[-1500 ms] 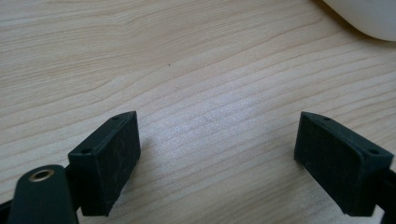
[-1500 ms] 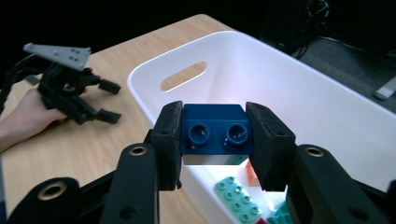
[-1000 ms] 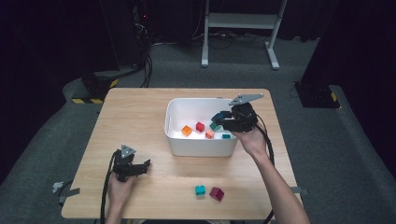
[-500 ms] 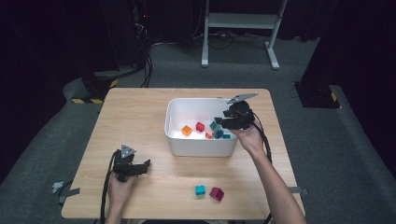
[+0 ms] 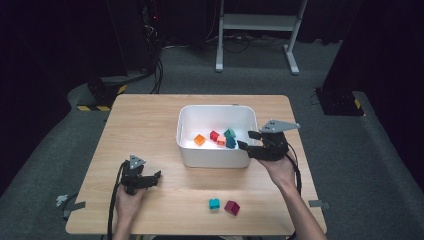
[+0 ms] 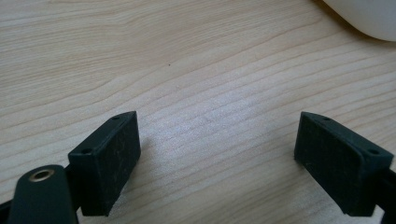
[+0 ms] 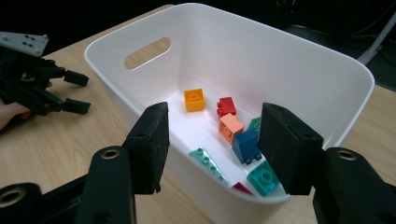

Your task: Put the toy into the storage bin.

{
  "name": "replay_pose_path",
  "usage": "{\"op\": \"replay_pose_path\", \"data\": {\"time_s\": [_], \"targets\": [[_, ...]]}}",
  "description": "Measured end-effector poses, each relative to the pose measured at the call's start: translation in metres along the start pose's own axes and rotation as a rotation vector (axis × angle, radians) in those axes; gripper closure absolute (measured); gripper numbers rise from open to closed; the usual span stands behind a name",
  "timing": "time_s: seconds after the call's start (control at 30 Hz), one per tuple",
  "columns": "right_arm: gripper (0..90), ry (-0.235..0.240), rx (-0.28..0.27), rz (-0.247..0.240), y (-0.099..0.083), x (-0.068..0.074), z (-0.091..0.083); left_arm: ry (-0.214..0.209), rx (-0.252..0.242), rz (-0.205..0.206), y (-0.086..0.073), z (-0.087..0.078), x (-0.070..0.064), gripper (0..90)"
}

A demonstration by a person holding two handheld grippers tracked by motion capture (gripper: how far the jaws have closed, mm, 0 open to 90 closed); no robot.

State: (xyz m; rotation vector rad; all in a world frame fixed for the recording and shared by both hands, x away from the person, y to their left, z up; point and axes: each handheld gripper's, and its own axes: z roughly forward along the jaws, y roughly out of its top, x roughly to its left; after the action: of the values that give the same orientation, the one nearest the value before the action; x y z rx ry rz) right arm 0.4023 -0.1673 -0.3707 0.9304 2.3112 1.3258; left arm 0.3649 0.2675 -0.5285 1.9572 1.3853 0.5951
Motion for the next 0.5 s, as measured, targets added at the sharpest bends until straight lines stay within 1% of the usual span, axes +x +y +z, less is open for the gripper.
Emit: {"op": "replay_pose_path", "data": {"time_s": [0.03, 0.13, 0.17, 0.2, 0.27, 0.3, 0.33, 0.37, 0.4, 0.43, 0.5], "targets": [[43.3, 0.000, 0.000, 0.000, 0.000, 0.000, 0.000, 0.000, 0.000, 0.000, 0.000, 0.000, 0.000, 14.4], [43.0, -0.001, -0.010, -0.007, -0.012, 0.009, -0.010, 0.001, 0.001, 0.001, 0.000, 0.000, 0.000, 14.5], [42.7, -0.009, -0.009, -0.016, -0.018, 0.013, -0.014, 0.000, 0.000, 0.000, 0.000, 0.000, 0.000, 14.5], [42.1, -0.020, -0.007, -0.038, -0.025, 0.019, -0.018, 0.000, 0.000, 0.000, 0.000, 0.000, 0.000, 14.5], [41.8, -0.019, -0.006, -0.041, -0.028, 0.021, -0.019, 0.000, 0.000, 0.000, 0.000, 0.000, 0.000, 14.4], [41.6, -0.006, -0.004, -0.041, -0.038, 0.029, -0.021, 0.000, 0.000, 0.000, 0.000, 0.000, 0.000, 14.4], [41.6, -0.006, -0.004, -0.041, -0.038, 0.029, -0.021, 0.000, 0.000, 0.000, 0.000, 0.000, 0.000, 14.4], [41.6, -0.003, -0.003, -0.042, -0.042, 0.032, -0.021, 0.000, 0.000, 0.000, 0.000, 0.000, 0.000, 14.5], [41.5, 0.001, 0.003, -0.045, -0.050, 0.036, -0.021, 0.000, 0.000, 0.000, 0.000, 0.000, 0.000, 14.4], [41.4, 0.004, 0.008, -0.045, -0.055, 0.038, -0.020, 0.000, 0.000, 0.000, 0.000, 0.000, 0.000, 14.4], [41.2, 0.014, 0.021, -0.033, -0.066, 0.043, -0.018, 0.000, 0.000, 0.000, 0.000, 0.000, 0.000, 14.4]]}}
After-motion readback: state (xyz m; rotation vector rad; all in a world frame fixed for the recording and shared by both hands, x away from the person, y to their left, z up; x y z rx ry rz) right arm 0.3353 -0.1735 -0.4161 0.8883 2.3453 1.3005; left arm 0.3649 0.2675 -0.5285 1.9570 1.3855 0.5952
